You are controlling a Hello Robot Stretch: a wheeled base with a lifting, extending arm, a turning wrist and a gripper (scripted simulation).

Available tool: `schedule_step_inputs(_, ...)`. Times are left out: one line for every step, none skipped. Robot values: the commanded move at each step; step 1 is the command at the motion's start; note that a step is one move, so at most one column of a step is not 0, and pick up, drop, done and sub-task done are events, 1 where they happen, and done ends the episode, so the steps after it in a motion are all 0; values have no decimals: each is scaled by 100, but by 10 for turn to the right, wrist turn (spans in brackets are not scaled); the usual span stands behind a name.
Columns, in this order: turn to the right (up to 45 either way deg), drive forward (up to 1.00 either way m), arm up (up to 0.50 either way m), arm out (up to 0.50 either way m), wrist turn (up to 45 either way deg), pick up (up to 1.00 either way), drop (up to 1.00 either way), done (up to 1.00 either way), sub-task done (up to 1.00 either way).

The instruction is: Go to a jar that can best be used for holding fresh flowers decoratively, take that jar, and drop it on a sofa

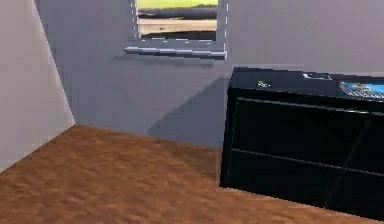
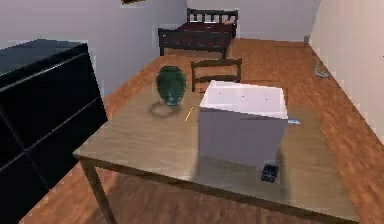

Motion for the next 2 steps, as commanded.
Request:
schedule_step_inputs(450, 0, 0, 0, 0, 0, 0, 0, 0)
schedule_step_inputs(450, 0, 0, 0, 0, 0, 0, 0, 0)
